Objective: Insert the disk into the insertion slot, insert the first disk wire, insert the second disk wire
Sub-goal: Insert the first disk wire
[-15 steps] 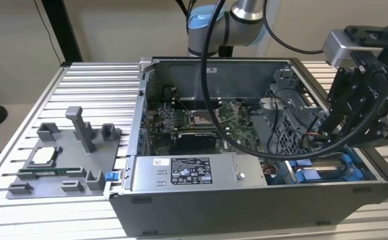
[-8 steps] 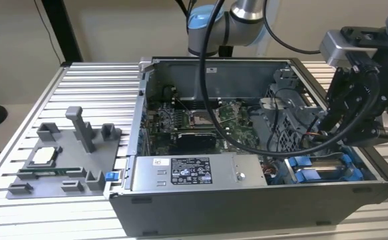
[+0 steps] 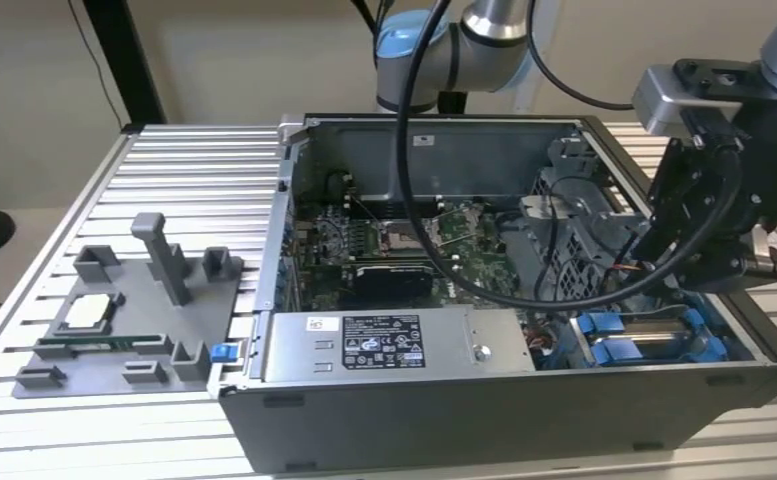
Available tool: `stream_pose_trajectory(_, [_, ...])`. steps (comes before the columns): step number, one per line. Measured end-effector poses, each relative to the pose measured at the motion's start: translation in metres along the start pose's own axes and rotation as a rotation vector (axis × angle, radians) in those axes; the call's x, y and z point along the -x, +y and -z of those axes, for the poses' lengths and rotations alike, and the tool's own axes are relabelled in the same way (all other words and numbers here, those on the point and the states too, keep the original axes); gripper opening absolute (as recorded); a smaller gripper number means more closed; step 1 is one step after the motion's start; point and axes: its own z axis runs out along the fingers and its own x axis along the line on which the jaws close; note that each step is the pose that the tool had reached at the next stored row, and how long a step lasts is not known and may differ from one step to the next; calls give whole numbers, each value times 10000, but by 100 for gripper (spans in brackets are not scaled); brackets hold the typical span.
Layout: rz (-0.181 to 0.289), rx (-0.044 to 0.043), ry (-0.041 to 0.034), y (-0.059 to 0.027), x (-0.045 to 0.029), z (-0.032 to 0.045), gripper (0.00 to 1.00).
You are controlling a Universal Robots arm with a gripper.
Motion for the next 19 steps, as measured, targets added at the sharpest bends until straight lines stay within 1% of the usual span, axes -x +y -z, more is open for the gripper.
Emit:
stream_pose_trajectory(10, [-117,20,-156,-33,43,-86,100])
stream_pose_trajectory(19, [-171,13,-159,-36,40,-114,100])
